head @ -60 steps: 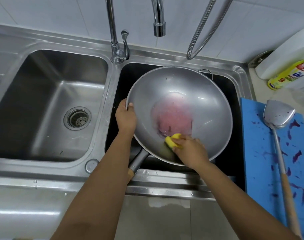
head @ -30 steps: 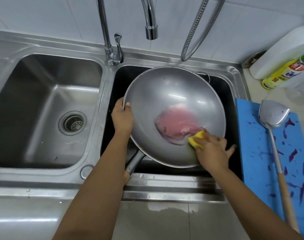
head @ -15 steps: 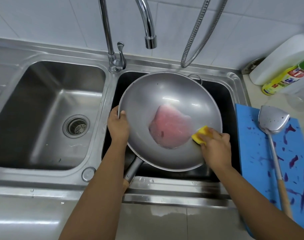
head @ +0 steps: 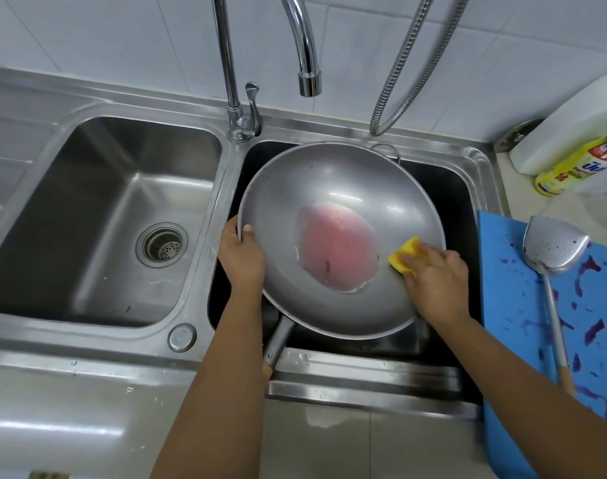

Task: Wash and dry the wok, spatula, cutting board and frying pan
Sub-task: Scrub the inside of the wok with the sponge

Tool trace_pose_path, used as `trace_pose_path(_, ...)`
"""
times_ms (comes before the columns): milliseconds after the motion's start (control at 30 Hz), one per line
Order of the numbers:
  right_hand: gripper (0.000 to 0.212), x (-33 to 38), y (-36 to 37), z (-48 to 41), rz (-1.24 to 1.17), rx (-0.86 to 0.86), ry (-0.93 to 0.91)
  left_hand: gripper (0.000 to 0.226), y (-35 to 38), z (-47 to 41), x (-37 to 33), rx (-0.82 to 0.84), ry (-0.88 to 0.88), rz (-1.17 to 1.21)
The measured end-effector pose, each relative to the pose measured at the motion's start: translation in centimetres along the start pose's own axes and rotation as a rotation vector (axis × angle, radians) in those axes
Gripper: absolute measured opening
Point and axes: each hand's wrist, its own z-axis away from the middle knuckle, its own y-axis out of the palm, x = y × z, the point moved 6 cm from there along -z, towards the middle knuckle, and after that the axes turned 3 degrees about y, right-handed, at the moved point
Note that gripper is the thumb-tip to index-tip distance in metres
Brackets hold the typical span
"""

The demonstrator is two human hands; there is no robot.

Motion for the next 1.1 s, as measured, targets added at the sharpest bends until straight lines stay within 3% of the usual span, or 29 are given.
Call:
trace_pose_path(133,0.027,4.3,0.1,3.0,-0.081,0.193,0.045,0.028,0.1,0.2,0.1,-0.004,-0.035,-0.005)
trace_pose_path(267,0.025,7.6,-0.4,6.4,-0.209,0.202,0.141,0.029,0.1,0.5,0.0,0.011,-0.028,-0.011)
trace_pose_path(367,0.027,7.0,-0.5,6.3,-0.171,0.224,0.153,0.03,0.2,0.5,0.1,0.012,-0.045,0.001)
trace_pose_path(467,0.033,8.1,0.0,5.3,-0.208,0.398,0.028,0.029,0.4,0.4,0.2,0.024,-0.055,0.024)
trace_pose_path(600,0.038,11.0,1.2,5.5,-0.579,0.64,-0.197,0.029,0.6,0.3,0.9,0.03,-0.061,0.026)
trace_pose_path(667,0.041,9.9,1.3,4.6,-0.386,0.649,-0.238,0.028,0.6,0.2,0.9,0.033,-0.062,0.031)
trace_pose_path(767,0.045,6.5,1.1,2.7,-0.002,0.569,-0.105,0.028,0.5,0.2,0.7,0.022,-0.063,0.044)
trace_pose_path(833,0.049,7.9,1.1,3.5,-0.007,0.576,-0.038,0.028,0.4,0.3,0.3,0.016,-0.049,0.033)
trace_pose_path(1000,0.049,14.7,3.0,5.7,-0.398,0.731,-0.178,0.028,0.4,0.2,-0.1,0.013,-0.006,0.008)
trace_pose_path(1100,0.045,11.0,3.5,3.4,-0.273,0.698,-0.172,0.03,0.3,0.3,-0.2,0.02,0.003,-0.01)
